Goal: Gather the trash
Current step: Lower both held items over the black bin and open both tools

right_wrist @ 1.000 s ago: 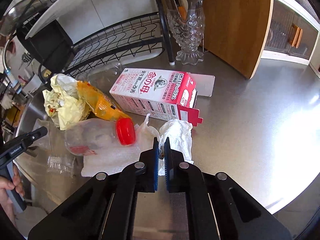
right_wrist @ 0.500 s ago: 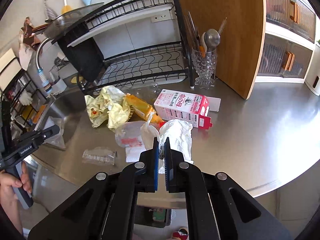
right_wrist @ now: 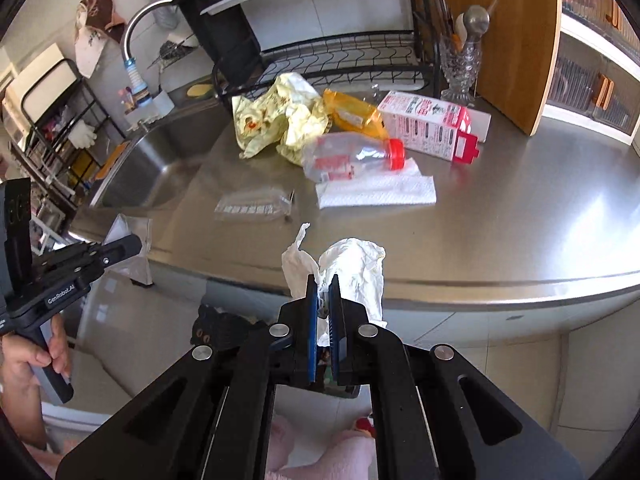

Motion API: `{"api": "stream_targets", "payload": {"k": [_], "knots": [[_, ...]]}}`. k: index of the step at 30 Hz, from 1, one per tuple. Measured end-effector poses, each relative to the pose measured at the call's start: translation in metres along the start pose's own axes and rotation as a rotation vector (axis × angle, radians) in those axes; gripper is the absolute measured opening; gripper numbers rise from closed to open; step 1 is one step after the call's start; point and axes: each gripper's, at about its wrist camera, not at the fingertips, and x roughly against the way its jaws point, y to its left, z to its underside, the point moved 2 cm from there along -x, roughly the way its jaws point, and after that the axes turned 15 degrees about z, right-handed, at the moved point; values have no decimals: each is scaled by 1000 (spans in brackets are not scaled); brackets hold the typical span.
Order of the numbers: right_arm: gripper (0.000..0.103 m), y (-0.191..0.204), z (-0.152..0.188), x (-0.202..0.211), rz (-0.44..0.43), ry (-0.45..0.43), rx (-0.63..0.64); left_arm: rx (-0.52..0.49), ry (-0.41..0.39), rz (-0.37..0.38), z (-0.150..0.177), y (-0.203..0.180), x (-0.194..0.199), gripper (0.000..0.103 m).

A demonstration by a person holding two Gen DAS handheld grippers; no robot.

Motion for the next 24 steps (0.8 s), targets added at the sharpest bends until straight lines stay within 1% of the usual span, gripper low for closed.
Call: {"api": "stream_targets", "payload": {"k": [3, 5, 10, 12, 15, 19, 24], "knots": [[6, 11, 26, -12, -7, 56, 19, 26, 39, 17, 23, 3, -11, 5], [6, 16, 43, -25, 7, 90, 36, 43, 74, 16, 38, 8, -23, 5], [6, 25, 83, -70, 21, 199, 47, 91, 153, 15, 77, 24, -58, 5], [6, 27, 98, -89, 31, 231, 48, 102, 179, 9, 92, 31, -75, 5], [6, 29, 117, -116, 24, 251, 29, 120, 227, 13, 117, 45, -104, 5], [6, 33, 139, -159, -2, 318, -4, 149, 279, 37, 146, 63, -142, 5], [6, 45, 162, -210, 1, 395, 15, 184, 336, 78, 171, 82, -186, 5]]}}
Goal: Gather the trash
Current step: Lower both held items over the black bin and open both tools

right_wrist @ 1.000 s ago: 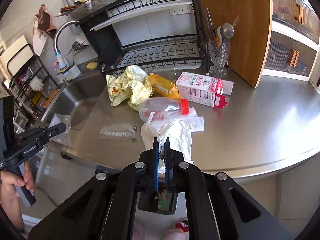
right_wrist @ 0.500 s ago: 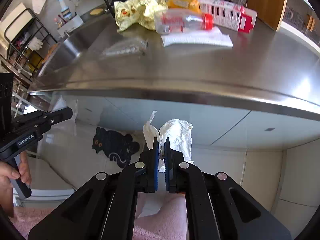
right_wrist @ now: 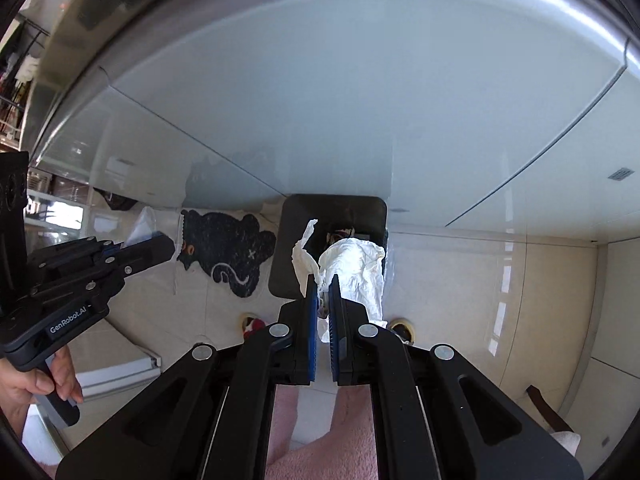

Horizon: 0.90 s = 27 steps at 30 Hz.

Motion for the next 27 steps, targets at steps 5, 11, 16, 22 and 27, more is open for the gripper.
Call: {"api": "stream_targets", "payload": {"k": [5, 11, 16, 22, 27], "knots": [[6, 3, 1, -52, 2, 85, -29, 12, 32, 11, -4, 17, -39, 5], [6, 8, -3, -108, 29, 159, -27, 30, 81, -3, -4, 38, -80, 7], [6, 4, -9, -126, -9, 192, -75, 63, 102, 5, -7, 54, -99, 10], [7, -7, -11, -131, -38, 208, -135, 76, 111, 4, -8, 64, -107, 29], [7, 0, -15, -133, -54, 213, -116, 65, 117, 12, -10, 64, -105, 46]]}}
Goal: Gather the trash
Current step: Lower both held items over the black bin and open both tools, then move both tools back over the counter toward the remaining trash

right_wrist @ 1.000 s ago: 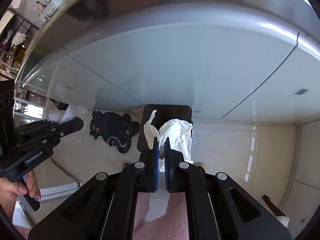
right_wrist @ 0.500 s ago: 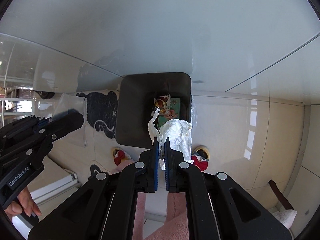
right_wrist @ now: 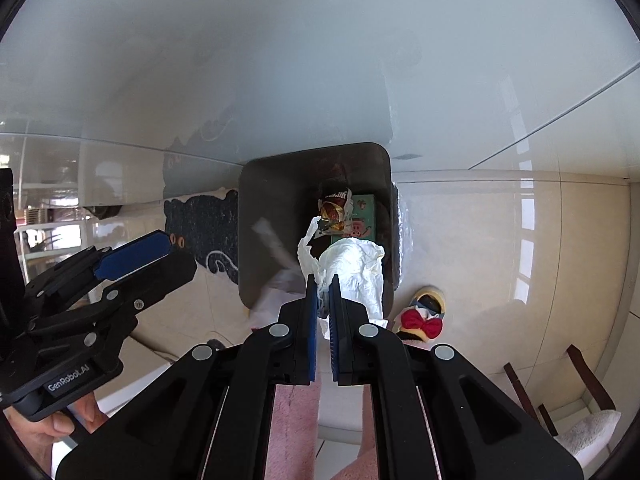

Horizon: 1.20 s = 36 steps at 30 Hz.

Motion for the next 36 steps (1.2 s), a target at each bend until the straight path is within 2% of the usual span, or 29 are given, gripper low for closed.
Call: {"api": "stream_targets", "payload": {"k": [4, 14, 15, 16, 17, 19, 22, 24, 26, 27, 28, 29, 36], "knots": [[7, 6, -4, -3, 1, 7, 7, 6, -14, -25, 1, 4, 10, 56], [14, 35, -10, -18, -25, 51, 37, 44, -41, -76, 13, 27, 37, 63], [31, 37, -10, -18, -24, 54, 42, 45, -40, -82, 14, 27, 39, 64], [59, 38, -9, -16, -32, 50, 42, 45, -40, -87, 14, 27, 40, 66], [67, 38, -10, -11, -34, 33, 38, 44, -40, -93, 15, 26, 42, 67], [68, 36, -10, -2, -20, -5, 30, 39, -42, -104, 16, 24, 46, 69], [68, 31, -11, 10, -30, -2, 10, 44, -55, -111, 19, 19, 60, 73], [71, 28, -8, 27, -46, -20, 13, 53, -79, -106, 21, 14, 73, 77], [79, 24, -3, 50, -55, -54, 28, 58, -105, -99, 25, 5, 90, 81], [85, 22, 1, 64, -61, -72, 34, 55, -117, -92, 27, -1, 98, 83], [96, 21, 4, 79, -66, -92, 41, 49, -129, -87, 28, -9, 107, 87], [100, 18, 9, 95, -68, -116, 51, 40, -142, -87, 30, -17, 116, 88], [100, -7, 41, 217, -19, -349, 86, -120, -264, -71, 26, -91, 191, 95]]}}
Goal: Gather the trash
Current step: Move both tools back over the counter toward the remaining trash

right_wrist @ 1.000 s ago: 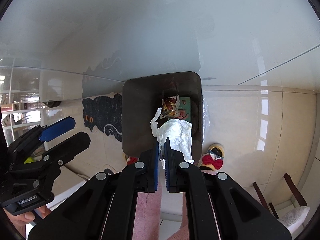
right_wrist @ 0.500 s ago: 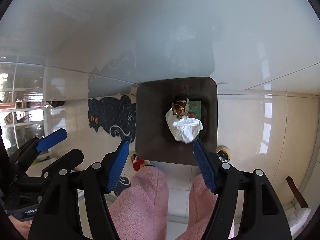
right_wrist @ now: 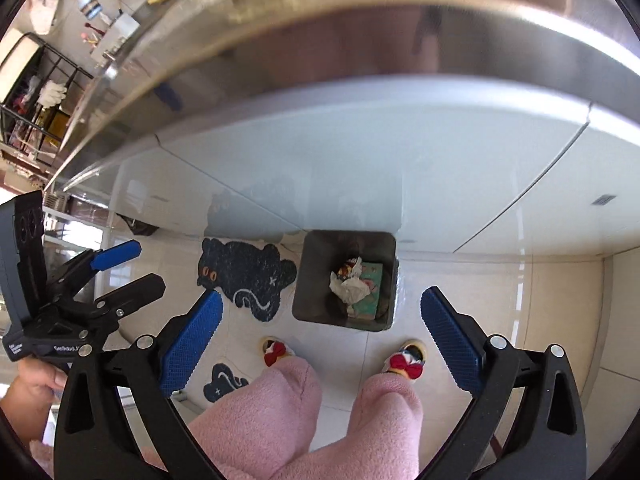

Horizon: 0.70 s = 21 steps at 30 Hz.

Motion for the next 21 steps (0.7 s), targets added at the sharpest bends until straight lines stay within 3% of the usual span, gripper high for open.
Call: {"api": "stream_targets", "payload": {"k": [5, 9, 16, 21], "knots": [[100, -24, -27, 68, 34, -139, -29, -116, -73, 54, -34, -36, 41, 95], [100, -43, -61, 99, 39, -224, -89, -201, -123, 57, -65, -52, 63, 95], [100, -52, -121, 102, 90, -260, -100, -306, -139, 2, -117, -58, 69, 95], [100, -43, -147, 88, 107, -259, -99, -297, -132, -9, -146, -46, 56, 95]]}}
